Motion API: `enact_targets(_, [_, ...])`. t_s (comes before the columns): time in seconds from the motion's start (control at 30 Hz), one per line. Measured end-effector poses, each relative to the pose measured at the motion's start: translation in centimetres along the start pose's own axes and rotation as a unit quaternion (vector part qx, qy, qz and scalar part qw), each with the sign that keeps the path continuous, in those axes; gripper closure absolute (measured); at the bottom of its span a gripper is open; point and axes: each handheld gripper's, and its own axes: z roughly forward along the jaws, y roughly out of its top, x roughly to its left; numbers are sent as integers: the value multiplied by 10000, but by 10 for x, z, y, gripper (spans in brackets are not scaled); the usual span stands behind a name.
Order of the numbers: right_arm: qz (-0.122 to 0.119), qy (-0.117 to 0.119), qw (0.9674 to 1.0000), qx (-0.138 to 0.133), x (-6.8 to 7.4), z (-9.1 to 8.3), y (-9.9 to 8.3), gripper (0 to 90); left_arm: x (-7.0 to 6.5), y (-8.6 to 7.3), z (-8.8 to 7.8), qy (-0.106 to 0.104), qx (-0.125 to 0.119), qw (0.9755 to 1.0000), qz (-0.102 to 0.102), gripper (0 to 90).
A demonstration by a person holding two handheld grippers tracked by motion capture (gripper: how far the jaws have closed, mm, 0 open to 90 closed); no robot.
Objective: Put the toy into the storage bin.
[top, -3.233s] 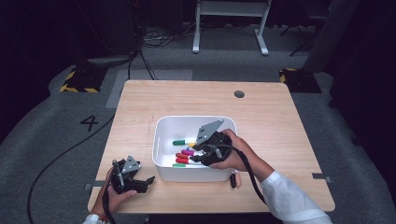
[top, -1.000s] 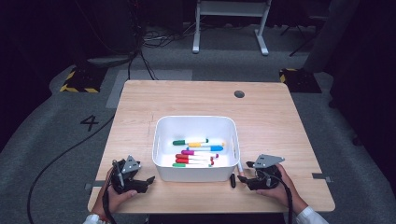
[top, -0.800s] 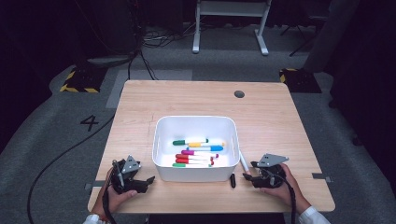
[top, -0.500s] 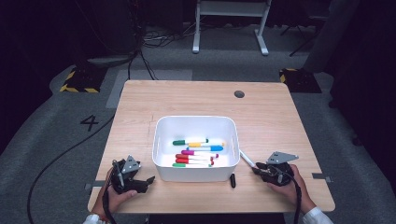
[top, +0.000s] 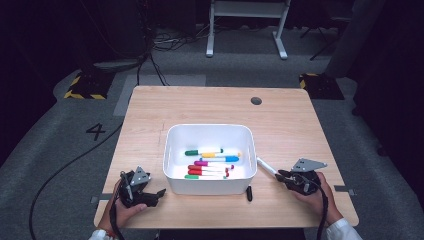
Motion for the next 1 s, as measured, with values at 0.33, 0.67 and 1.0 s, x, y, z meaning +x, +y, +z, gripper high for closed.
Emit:
enact_targets(0.33, [-5,-23,9987,-516,-7,-28,13,754,0,0,0,5,-1,10000,16,153])
enact_targets(0.67, [-316,95,9951,-936,-3,-56,47,755,0,0,0,4,2,10000,0,153])
enact_targets(1.0, [-678,194,9902,-1205,4,-72,85,754,0,0,0,0,2,10000,-5,153])
